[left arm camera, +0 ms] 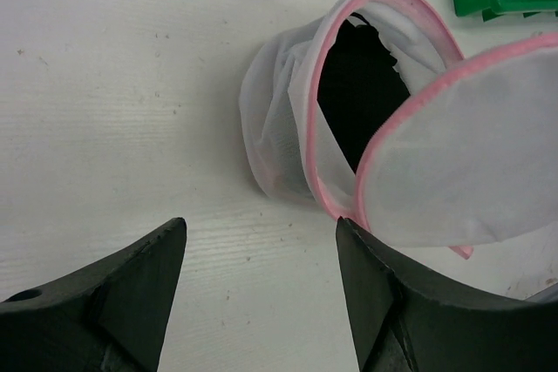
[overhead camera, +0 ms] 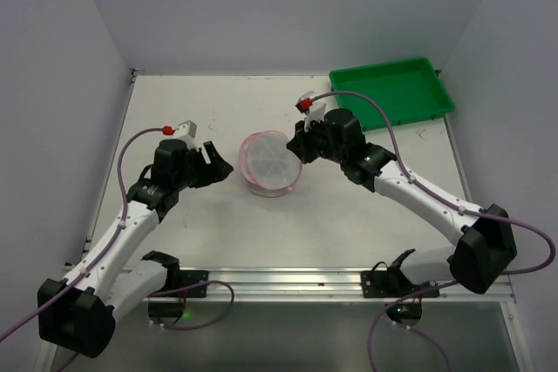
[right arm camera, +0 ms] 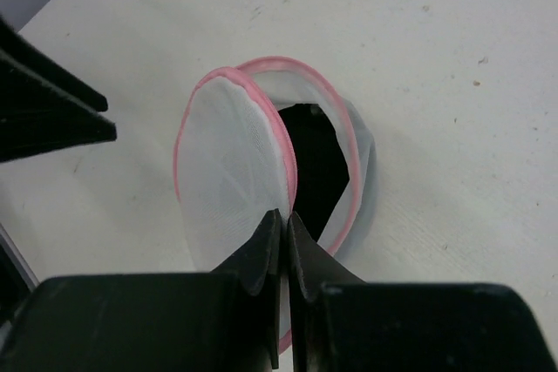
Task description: Unzip the laundry bag and remove the bra
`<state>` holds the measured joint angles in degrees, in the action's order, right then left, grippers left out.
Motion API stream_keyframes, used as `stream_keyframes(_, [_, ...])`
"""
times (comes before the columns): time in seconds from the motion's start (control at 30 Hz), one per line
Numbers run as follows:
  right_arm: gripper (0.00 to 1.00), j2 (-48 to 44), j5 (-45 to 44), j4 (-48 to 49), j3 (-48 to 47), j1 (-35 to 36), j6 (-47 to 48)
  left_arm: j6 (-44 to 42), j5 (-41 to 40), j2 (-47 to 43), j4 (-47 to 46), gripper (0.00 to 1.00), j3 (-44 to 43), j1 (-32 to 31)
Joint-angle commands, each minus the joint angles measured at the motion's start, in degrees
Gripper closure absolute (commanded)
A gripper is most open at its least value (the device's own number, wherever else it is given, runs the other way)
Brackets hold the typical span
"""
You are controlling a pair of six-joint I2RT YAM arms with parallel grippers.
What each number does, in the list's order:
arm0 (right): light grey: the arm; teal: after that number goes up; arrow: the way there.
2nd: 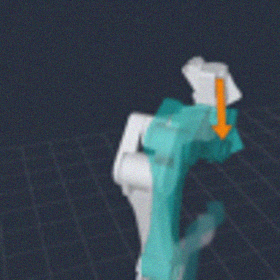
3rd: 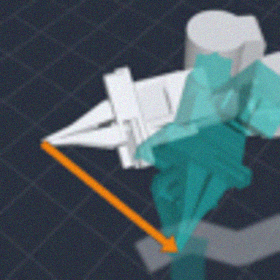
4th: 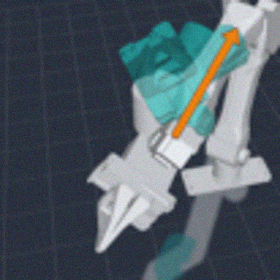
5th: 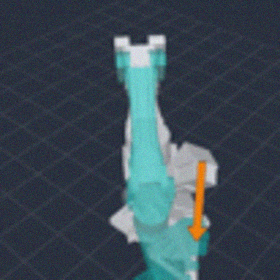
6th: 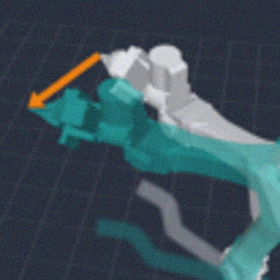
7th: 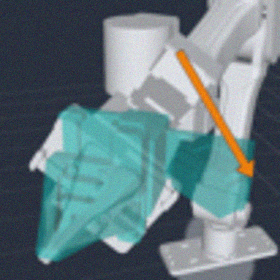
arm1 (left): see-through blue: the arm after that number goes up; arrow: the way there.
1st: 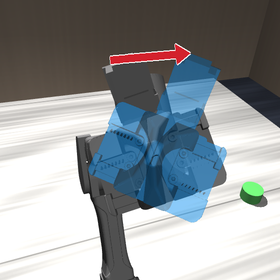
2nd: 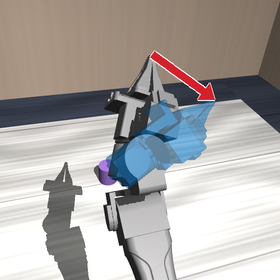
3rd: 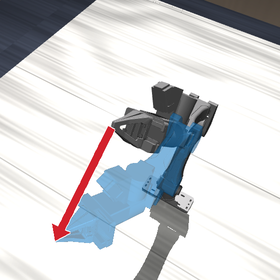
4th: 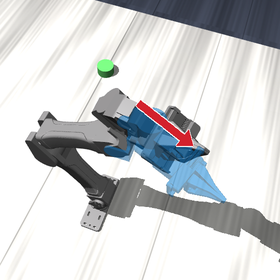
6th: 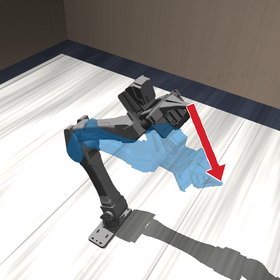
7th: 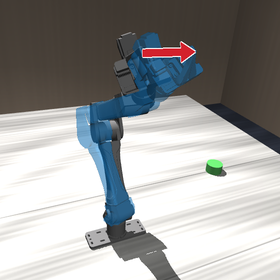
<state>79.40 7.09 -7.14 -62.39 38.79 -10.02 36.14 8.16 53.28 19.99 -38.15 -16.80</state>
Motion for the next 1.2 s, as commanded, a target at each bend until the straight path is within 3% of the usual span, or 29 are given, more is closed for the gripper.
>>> stream_keyframes(0.0, [1.0, -5.1, 1.9, 2.6, 4.1, 1.9, 4.9, -1.5, 0.6, 0.2, -0.2, 0.27, -2.2, 0.7])
stream_keyframes(0.17, [0.95, -10.7, 16.3, 1.3, 8.5, 4.4, 12.6, -1.1, 1.0, 0.8, -0.7, 0.27, -2.3, 0.9])
stream_keyframes(0.47, [0.81, -13.5, 26.9, -10.7, 10.8, 9.8, 17.6, -0.3, 6.6, 3.9, -3.5, 0.27, -2.2, 0.9])
stream_keyframes(0.67, [0.56, -14.5, 34.4, -17.8, 12.5, 13.8, 18.0, -0.8, 9.1, 5.1, -4.8, 0.26, -2.4, 0.9])
stream_keyframes(0.7, [0.48, -14.2, 35.4, -19.3, 12.3, 14.6, 18.4, -0.9, 9.3, 5.3, -4.8, 0.26, -2.5, 0.9])
stream_keyframes(0.8, [0.44, -14.3, 32.8, -21.6, 10.9, 15.2, 17.2, -1.5, 10.0, 6.0, -4.8, 0.26, -3.1, 0.9])
stream_keyframes(0.97, [0.35, -14.5, 14.8, -10.8, 9.8, 15.1, 8.4, -1.7, 10.9, 7.4, -6.3, 0.27, -3.2, 0.9])
stream_keyframes(1.17, [0.16, -3.1, 2.3, -5.2, 0.6, 15.1, 6.2, -0.8, 12.6, 10.8, -9.1, 0.3, -2.5, 0.9])
